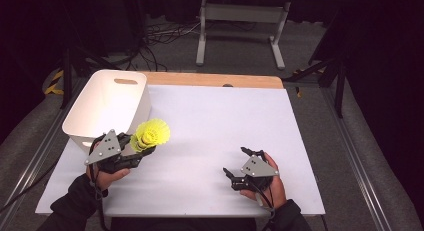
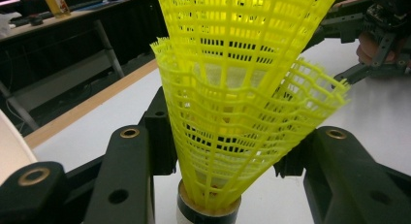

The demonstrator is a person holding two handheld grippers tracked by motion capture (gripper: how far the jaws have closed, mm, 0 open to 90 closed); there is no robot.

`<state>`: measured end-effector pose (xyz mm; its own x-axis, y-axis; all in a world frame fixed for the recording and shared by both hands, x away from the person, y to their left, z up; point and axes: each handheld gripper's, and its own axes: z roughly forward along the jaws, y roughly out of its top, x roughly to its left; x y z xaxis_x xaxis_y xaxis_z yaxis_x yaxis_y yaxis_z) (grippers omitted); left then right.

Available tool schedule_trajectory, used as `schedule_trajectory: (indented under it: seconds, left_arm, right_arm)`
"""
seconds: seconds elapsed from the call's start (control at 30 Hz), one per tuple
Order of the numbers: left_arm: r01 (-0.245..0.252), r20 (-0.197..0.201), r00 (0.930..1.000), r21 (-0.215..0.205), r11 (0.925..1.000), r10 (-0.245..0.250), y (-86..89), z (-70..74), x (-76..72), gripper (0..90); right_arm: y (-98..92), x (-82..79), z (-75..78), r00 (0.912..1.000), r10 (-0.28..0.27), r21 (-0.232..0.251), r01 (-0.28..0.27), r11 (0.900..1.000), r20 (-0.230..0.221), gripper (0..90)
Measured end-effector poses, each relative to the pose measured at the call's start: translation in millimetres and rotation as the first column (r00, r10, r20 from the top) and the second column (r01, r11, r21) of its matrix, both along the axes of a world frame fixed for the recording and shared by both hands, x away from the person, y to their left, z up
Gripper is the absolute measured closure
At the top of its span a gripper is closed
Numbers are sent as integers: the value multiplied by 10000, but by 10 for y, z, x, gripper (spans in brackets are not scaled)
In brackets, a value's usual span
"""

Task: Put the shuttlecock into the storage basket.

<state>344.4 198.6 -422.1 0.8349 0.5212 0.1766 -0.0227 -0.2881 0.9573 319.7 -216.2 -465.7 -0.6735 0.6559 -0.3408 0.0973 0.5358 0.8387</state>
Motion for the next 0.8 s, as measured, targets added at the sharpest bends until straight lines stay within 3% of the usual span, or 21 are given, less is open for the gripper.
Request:
schedule_trajectory:
  seconds: [0.53, 0.8]
  left_arm:
    - [-444, 174, 9988, -510, 9977, 454, 219, 115, -17, 533]
    - [-538, 308, 9980, -510, 9972, 554, 258, 151, -31, 533]
  right_arm:
    - [0, 2, -4, 10000, 5, -17, -5, 10000, -29, 154]
    - [1, 6, -7, 10000, -14, -59, 13, 10000, -61, 154]
